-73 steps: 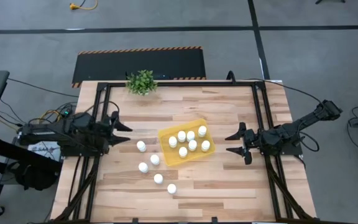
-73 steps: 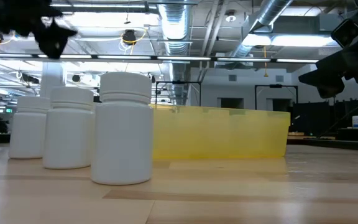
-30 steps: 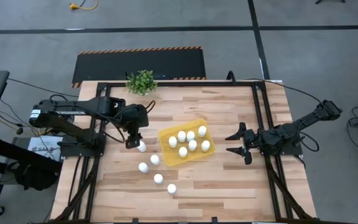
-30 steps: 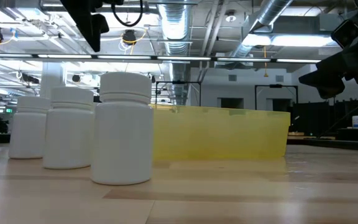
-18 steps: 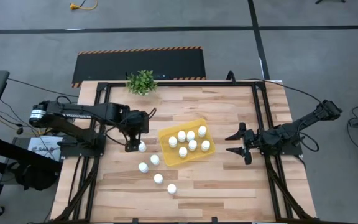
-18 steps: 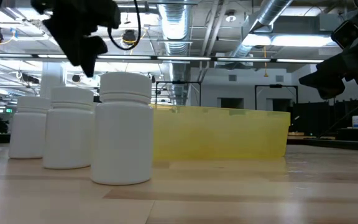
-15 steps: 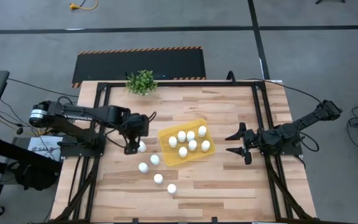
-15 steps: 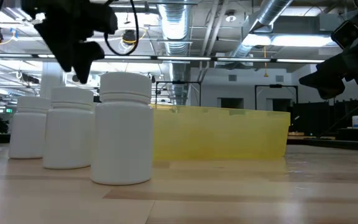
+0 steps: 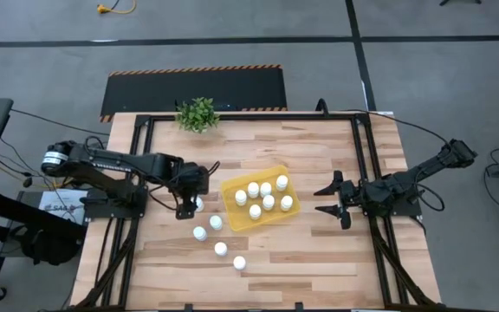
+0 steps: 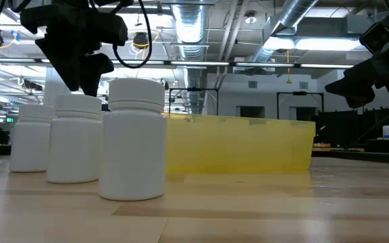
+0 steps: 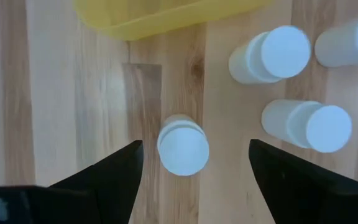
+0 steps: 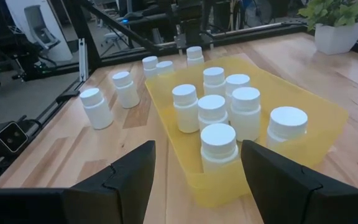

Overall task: Pick and place pill bottles into a basket
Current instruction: Put the white pill bottle into the yellow bin

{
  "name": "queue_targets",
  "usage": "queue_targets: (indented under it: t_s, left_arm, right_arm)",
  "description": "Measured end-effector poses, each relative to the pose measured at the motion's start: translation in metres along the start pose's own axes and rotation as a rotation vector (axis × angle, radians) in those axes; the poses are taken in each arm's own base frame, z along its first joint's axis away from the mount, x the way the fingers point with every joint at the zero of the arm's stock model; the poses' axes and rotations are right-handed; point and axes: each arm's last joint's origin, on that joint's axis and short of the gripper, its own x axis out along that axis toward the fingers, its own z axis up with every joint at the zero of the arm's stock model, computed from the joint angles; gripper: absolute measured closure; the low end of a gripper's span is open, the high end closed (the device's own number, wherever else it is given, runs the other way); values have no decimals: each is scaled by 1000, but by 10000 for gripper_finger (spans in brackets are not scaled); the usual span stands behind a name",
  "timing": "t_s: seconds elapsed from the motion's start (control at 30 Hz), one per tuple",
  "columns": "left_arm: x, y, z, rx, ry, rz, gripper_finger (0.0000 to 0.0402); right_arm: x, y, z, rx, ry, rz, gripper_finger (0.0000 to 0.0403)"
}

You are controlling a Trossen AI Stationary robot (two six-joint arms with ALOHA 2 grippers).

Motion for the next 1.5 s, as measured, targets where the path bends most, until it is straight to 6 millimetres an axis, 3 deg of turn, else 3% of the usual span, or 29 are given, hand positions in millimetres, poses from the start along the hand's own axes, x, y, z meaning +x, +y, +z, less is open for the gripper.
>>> queue_targets:
  t_s: [0.47,0.77,1.5]
  left_arm:
    - [8,1,3,30,23,11,71]
    - [24,2,-9,-32,20,-13,70]
    - [44,13,-26,17,-10,-42,70]
  right_arm:
    - [0,0,-1,-4,11,-2,173]
    - [0,0,-2,-6,16,-4,173]
    - [0,0,-2,-6,15,-3,173]
